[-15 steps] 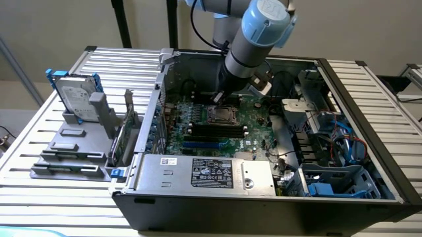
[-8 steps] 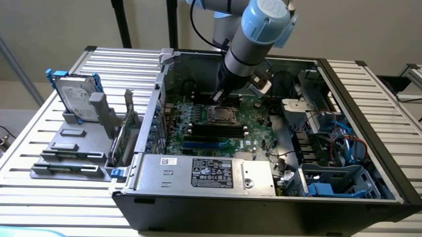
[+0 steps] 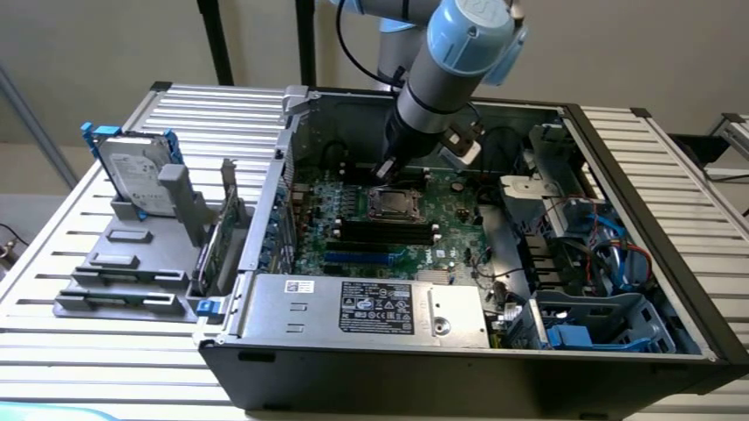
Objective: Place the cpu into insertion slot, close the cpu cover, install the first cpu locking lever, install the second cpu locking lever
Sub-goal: 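Install the first cpu locking lever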
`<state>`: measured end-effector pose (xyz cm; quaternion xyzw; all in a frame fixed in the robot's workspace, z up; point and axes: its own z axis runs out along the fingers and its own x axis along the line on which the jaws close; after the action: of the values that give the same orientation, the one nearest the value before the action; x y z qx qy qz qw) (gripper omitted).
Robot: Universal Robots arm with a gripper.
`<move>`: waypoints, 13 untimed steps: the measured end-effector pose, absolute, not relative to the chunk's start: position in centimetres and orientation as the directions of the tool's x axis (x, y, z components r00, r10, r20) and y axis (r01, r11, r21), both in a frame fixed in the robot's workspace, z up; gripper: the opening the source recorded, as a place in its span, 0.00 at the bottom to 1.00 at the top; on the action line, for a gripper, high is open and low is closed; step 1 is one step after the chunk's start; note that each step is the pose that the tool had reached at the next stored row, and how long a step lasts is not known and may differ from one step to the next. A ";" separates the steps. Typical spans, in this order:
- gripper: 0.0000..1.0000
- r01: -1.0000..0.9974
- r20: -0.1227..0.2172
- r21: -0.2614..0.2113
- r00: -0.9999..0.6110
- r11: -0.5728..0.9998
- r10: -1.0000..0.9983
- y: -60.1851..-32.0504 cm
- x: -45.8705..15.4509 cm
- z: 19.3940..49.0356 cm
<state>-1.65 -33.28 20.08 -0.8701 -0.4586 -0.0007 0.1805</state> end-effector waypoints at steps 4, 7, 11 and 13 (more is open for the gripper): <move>0.11 0.798 0.164 -0.312 0.580 -0.516 0.798 -33.3 -1.6 20.1; 0.11 0.798 0.163 -0.311 0.580 -0.516 0.798 -33.3 -1.5 20.0; 0.11 0.798 0.163 -0.311 0.580 -0.516 0.799 -33.3 -1.3 19.9; 0.11 0.798 0.162 -0.310 0.580 -0.516 0.799 -33.3 -1.3 19.8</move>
<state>-1.29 -33.27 19.84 -0.8707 -0.4585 0.0006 0.1780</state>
